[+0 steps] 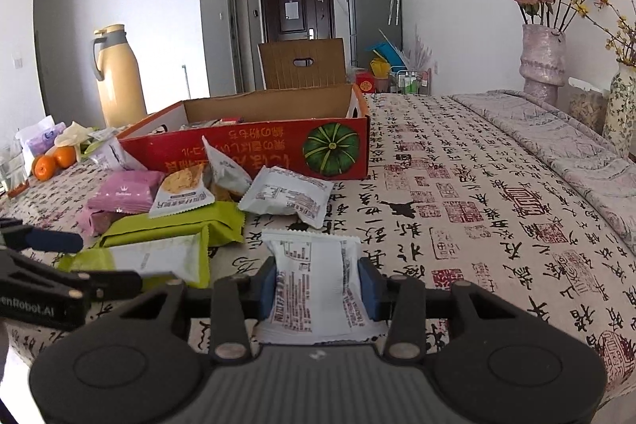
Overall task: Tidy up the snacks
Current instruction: 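Grasp the green-and-white bar packet with the left tool, then carry the white sachet and green bar over the box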
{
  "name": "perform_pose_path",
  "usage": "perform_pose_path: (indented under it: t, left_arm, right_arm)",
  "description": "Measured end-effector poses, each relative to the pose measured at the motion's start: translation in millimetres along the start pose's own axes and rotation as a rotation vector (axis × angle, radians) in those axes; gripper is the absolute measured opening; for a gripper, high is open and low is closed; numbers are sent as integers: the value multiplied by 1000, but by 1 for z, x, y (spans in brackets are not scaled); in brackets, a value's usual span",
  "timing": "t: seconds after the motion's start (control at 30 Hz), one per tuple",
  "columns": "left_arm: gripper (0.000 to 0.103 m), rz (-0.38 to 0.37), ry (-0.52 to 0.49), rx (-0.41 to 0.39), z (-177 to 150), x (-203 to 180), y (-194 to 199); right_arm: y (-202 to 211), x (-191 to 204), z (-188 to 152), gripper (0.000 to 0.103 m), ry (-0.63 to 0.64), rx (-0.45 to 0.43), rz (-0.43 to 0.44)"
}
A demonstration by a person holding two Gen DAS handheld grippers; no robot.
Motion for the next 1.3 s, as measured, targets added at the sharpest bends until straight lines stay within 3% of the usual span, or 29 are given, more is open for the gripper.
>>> perform_pose_path:
  t: [0.03, 0.2, 0.3, 0.57, 0.67, 0.77, 1.3]
  left_arm:
    - [99, -7, 0, 2, 0, -2, 1]
    - [66, -53, -2, 37, 0, -12, 0]
    - [56, -64, -14, 40, 1, -20, 3]
    - [64, -54, -49, 42, 12, -36, -3]
    - [46, -53, -50, 56, 11, -39, -8]
    - [39, -59, -48, 49, 10, -40, -5]
    - [38, -7, -26, -30, 28, -35, 16]
  right_arm:
    - [1, -1, -1, 41, -2, -2, 2]
    - [8, -3, -3, 42, -12, -10, 15]
    - [12, -6, -4, 42, -18, -17, 20]
    - [22, -20, -5, 42, -46, -30, 16]
    - [24, -23, -6, 42, -53, -32, 15]
    - [24, -24, -7, 42, -57, -29, 18]
    - [25, -8, -2, 42, -33, -35, 48]
Point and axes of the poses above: each gripper's, at about its wrist camera, not at the fingertips, and y roughly against the way its jaws point, x to its left, z to its top, the point moved 3 cm from there along -y, roughly the way its jaws point, and after that the axes turned 14 degrees about -y, right-handed, at the moved point
